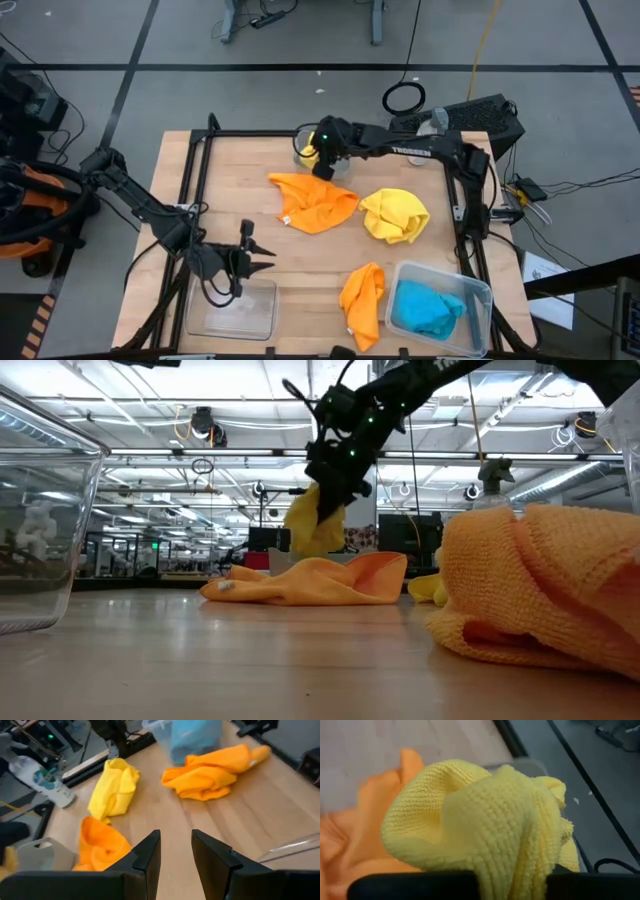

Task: Sort microfiber towel by color & place in baskets
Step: Put the left yellow microfiber cloth into the gray bin

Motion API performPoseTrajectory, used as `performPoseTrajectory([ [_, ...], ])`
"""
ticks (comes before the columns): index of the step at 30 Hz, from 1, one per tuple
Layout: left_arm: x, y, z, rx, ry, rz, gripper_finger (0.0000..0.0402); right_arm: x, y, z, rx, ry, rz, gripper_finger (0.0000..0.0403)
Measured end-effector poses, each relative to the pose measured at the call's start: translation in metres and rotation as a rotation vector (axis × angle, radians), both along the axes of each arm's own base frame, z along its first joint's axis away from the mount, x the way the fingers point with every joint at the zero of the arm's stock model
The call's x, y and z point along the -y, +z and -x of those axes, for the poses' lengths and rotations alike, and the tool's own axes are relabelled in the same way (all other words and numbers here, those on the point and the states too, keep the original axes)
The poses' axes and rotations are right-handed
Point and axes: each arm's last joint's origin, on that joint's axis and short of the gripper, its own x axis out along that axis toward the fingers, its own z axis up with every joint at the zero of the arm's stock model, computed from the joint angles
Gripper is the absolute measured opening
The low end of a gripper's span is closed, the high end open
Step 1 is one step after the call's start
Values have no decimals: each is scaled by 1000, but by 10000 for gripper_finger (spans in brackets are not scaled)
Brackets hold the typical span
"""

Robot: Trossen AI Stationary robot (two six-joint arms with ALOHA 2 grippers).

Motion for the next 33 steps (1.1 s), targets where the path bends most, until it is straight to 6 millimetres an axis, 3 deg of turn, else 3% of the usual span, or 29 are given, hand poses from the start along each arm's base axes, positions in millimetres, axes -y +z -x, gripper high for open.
performPoseTrajectory([
  [11,-20,0,-12,2,71,-70,118,21,-34,-10,-24,-12,16,44],
  [17,-34,0,-19,-8,130,-68,118,29,-68,-20,-48,-20,1,84],
  [23,-44,-9,-22,-61,114,-45,118,33,-63,-18,-36,-29,8,161],
  [28,-48,-11,-22,-89,113,-38,118,29,-41,-11,-23,-17,17,224],
  [33,-48,-10,-23,-74,109,-26,118,25,-32,-3,-71,-3,11,263],
])
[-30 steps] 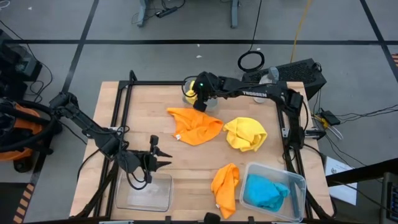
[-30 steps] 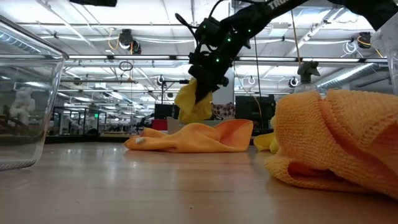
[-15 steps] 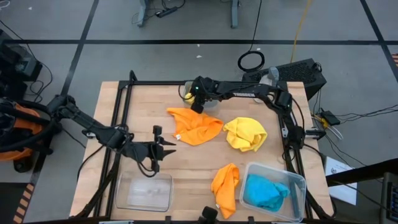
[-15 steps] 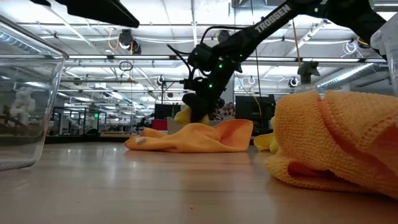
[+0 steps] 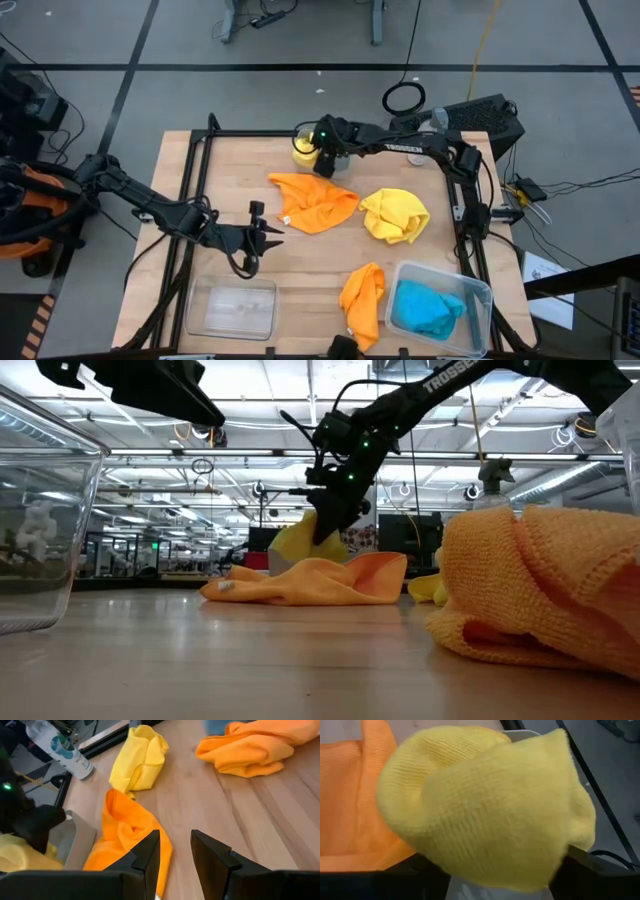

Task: Sort microfiber towel by color & place in baskets
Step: Put the left yellow microfiber cloth into the gray bin

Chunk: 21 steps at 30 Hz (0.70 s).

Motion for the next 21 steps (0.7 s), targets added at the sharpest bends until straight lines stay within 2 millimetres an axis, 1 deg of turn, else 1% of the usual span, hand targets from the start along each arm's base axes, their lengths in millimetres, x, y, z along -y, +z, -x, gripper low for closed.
performPoseTrajectory([
  [2,1,1,0,4,-13,12,118,-1,3,1,0,3,3,272],
  [5,1,1,0,4,-18,16,118,-1,2,4,-35,11,-2,280],
  [8,1,1,0,5,-19,17,118,-4,5,10,-75,9,-23,279],
  [10,1,1,0,5,-19,17,118,-6,11,15,-87,6,-30,273],
  [12,1,1,0,5,-22,19,118,-9,15,22,-132,1,-43,263],
  [16,2,1,0,3,-36,28,118,-12,27,30,-152,-8,-36,233],
  [21,2,1,0,3,-37,29,118,-15,41,34,-113,-16,-26,179],
])
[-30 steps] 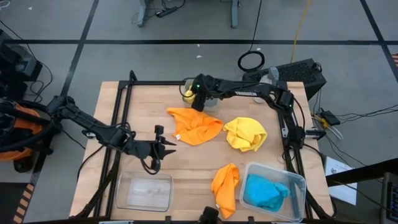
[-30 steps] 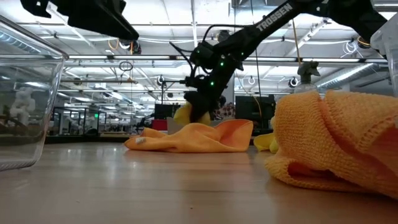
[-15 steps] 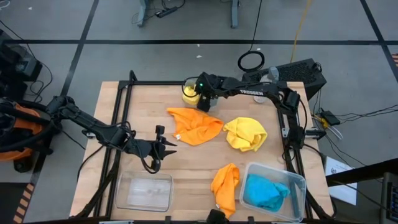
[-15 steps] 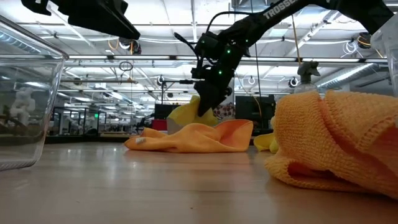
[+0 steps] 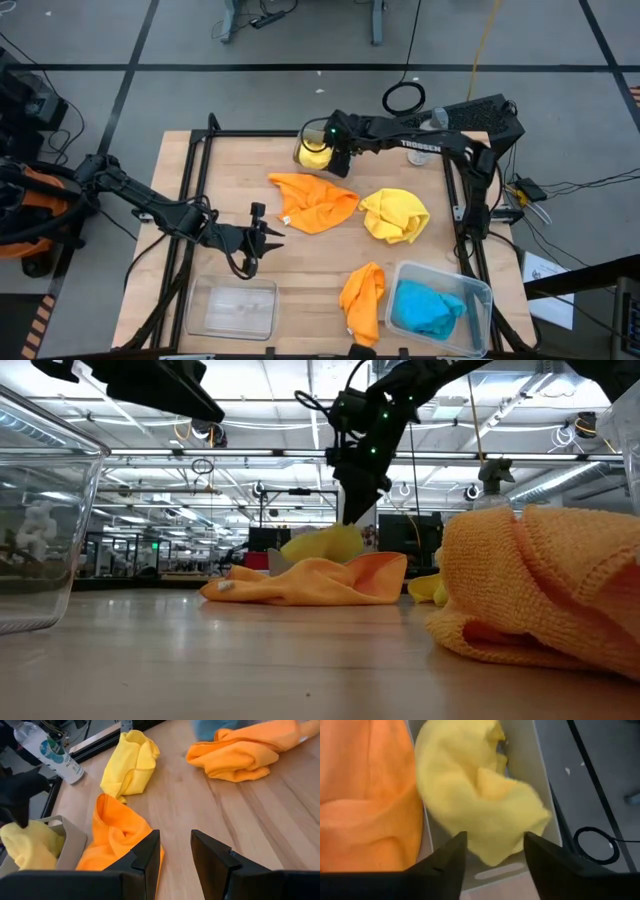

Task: Sort microfiber towel by color & place in baskets
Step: Put the left yellow microfiber cloth into the gray bin

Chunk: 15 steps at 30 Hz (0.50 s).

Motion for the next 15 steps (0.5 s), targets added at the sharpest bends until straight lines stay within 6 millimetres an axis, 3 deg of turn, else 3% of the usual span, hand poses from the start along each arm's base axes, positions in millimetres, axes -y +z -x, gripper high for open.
performPoseTrajectory([
  [5,1,0,0,0,3,15,118,-3,5,-2,41,-6,2,105],
  [10,1,0,1,-2,6,22,118,-2,-2,-4,29,-24,-17,18],
  [15,3,-1,2,-5,-1,22,118,-6,-3,-1,-4,-32,-40,14],
])
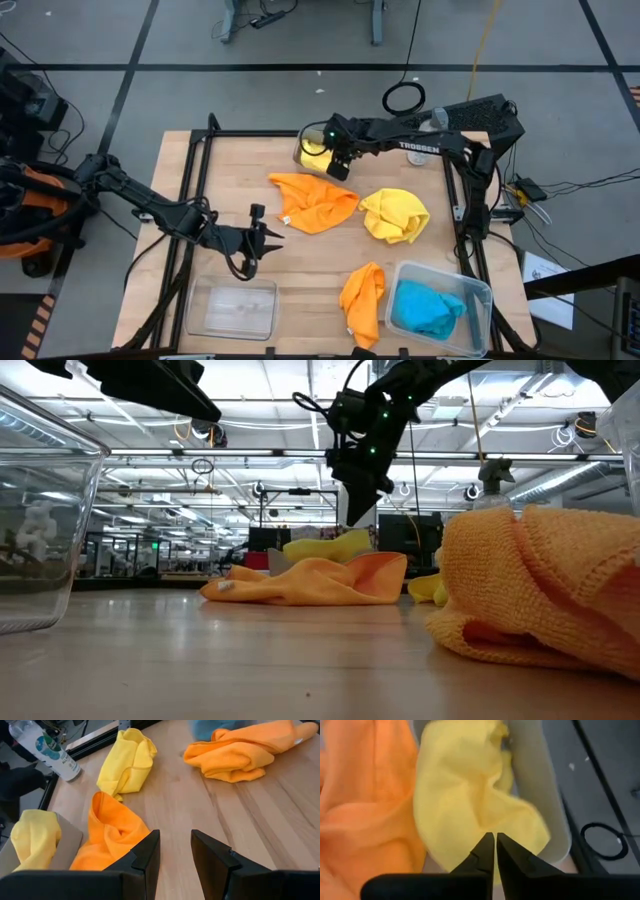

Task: Sort microfiber towel by color & place in baskets
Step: Put the left yellow microfiber cloth into the gray bin

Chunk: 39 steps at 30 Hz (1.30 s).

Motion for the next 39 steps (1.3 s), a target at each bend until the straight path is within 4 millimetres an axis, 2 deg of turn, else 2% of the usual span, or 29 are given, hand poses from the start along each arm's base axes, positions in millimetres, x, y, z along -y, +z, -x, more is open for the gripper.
performPoseTrajectory([
  [3,0,0,0,0,-1,-2,118,-2,-3,2,-26,-23,-31,10],
  [9,0,1,0,7,-1,1,118,9,-41,-13,-35,-101,-68,3],
  [14,0,0,0,3,-1,-1,118,13,-60,-25,-10,-75,-75,1],
  [17,0,0,0,1,-1,-2,118,14,-58,-26,-8,-64,-68,1],
  [23,0,0,0,-2,-1,-3,118,15,-22,-30,-7,-63,-68,1],
  [29,0,-1,1,-15,-1,-8,118,2,2,-31,-51,-49,-88,0],
  [33,-1,-3,2,-41,2,-8,118,-5,-3,-29,-95,-41,-109,0],
  [39,-1,-4,3,-51,6,-8,118,-4,-34,-28,-84,-64,-115,0],
])
